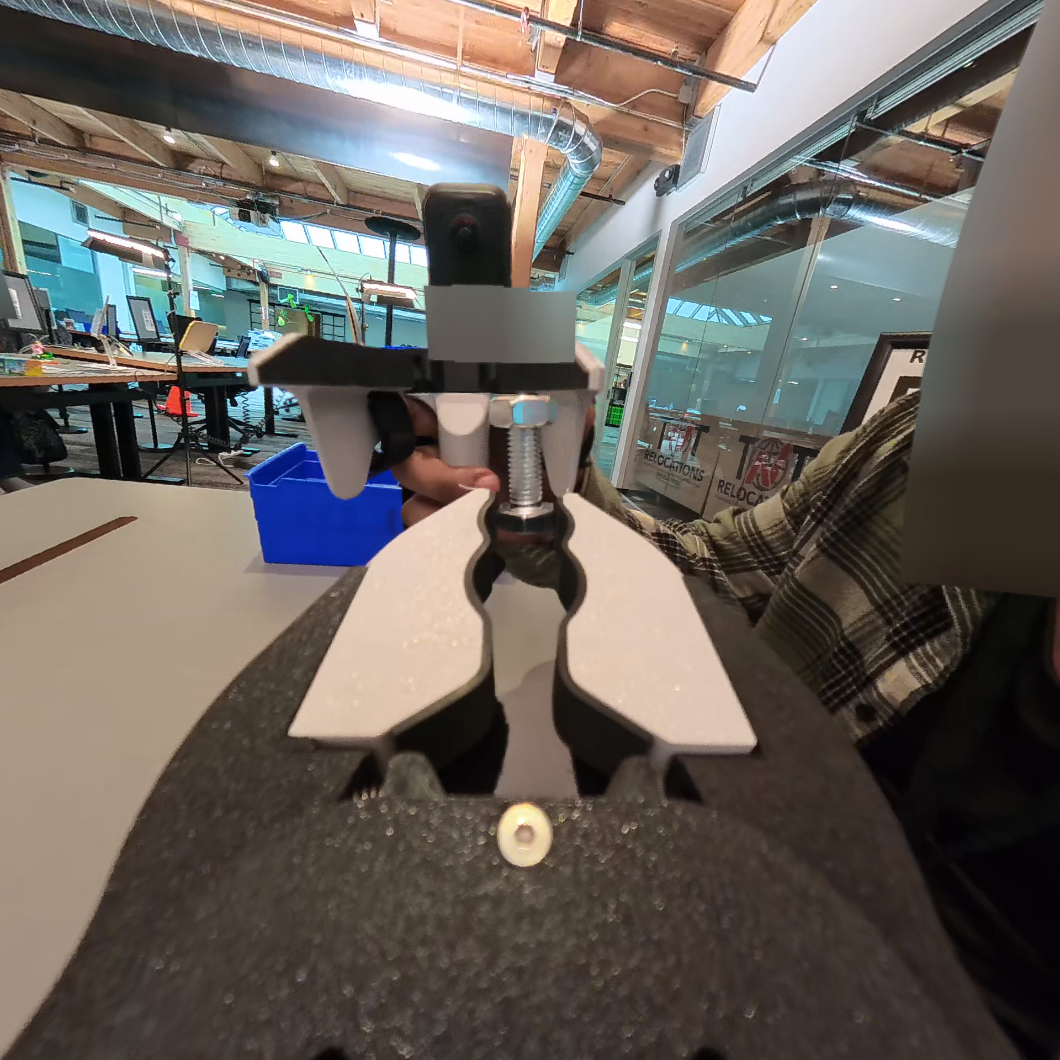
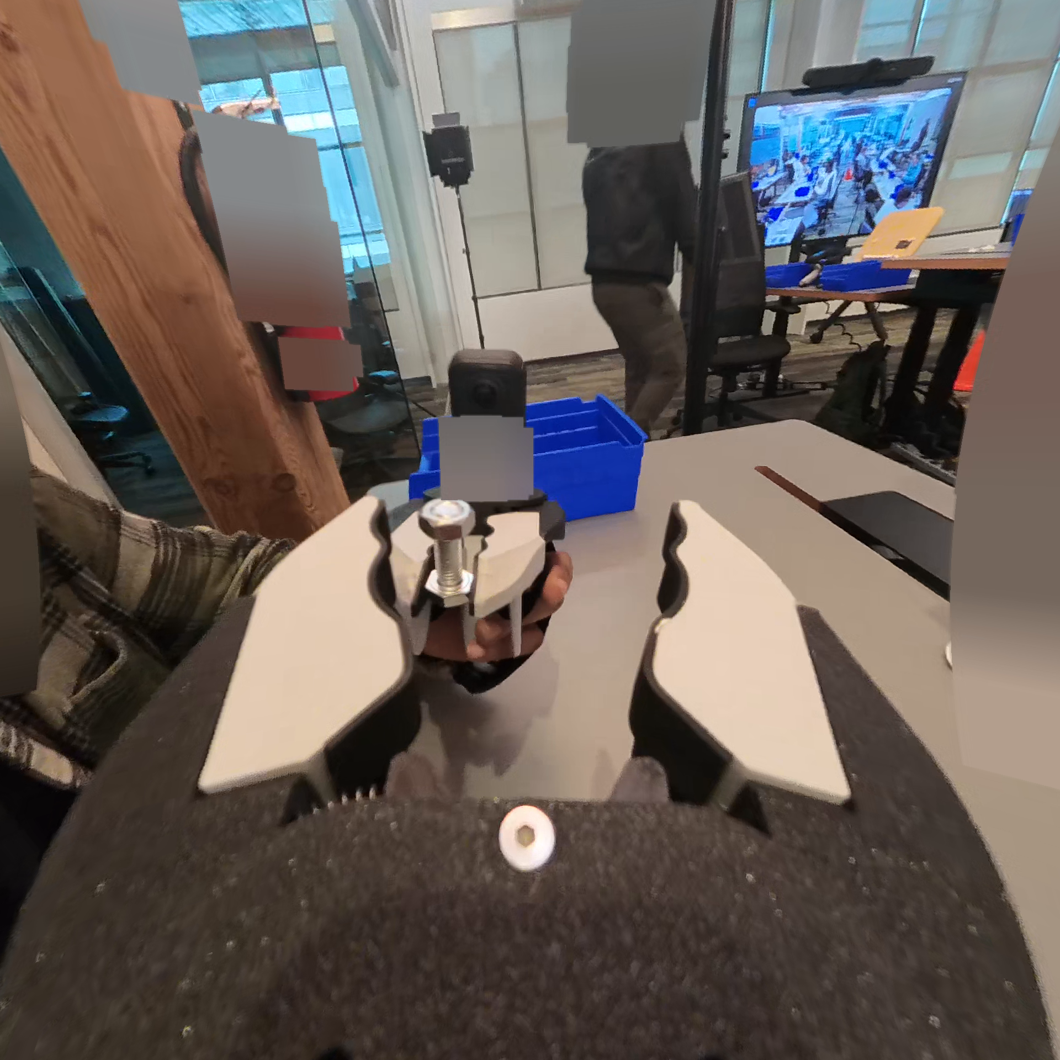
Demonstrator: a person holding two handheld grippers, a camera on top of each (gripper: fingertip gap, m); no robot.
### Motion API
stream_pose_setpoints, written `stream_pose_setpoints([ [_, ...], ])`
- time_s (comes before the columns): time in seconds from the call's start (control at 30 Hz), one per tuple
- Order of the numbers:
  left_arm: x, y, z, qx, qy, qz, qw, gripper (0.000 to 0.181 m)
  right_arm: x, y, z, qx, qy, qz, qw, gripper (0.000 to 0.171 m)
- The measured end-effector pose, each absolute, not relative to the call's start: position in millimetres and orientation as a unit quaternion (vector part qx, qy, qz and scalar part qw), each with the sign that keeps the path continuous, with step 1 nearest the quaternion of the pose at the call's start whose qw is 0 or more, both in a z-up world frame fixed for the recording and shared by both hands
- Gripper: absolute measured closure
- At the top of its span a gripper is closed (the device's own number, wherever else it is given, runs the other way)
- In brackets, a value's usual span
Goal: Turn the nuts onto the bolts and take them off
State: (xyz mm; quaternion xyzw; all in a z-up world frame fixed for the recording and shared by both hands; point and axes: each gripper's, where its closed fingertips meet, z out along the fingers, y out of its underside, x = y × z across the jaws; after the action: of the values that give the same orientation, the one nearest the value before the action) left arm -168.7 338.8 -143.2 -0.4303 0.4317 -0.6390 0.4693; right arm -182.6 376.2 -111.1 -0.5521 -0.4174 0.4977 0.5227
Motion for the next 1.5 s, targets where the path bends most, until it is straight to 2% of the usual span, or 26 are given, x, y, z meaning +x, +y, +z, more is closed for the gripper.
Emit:
stream_pose_setpoints([
  [0.53,-171,338,-140,-0.425,0.433,-0.639,0.473,0.163,-177,388,-116,-0.574,-0.412,0.476,0.524,0.087],
  [0.7,-173,339,-139,-0.426,0.429,-0.64,0.475,0.163,-176,382,-112,-0.578,-0.403,0.48,0.523,0.083],
  [1.03,-170,346,-144,-0.449,0.429,-0.604,0.5,0.163,-192,367,-121,-0.641,-0.363,0.407,0.541,0.129],
  [1.13,-171,346,-144,-0.446,0.43,-0.607,0.497,0.163,-198,357,-118,-0.625,-0.385,0.432,0.524,0.151],
  [1.3,-172,342,-142,-0.437,0.435,-0.619,0.487,0.163,-199,350,-116,-0.59,-0.433,0.464,0.499,0.154],
  [1.5,-169,327,-140,-0.41,0.455,-0.647,0.454,0.163,-196,332,-115,-0.472,-0.554,0.515,0.452,0.154],
])
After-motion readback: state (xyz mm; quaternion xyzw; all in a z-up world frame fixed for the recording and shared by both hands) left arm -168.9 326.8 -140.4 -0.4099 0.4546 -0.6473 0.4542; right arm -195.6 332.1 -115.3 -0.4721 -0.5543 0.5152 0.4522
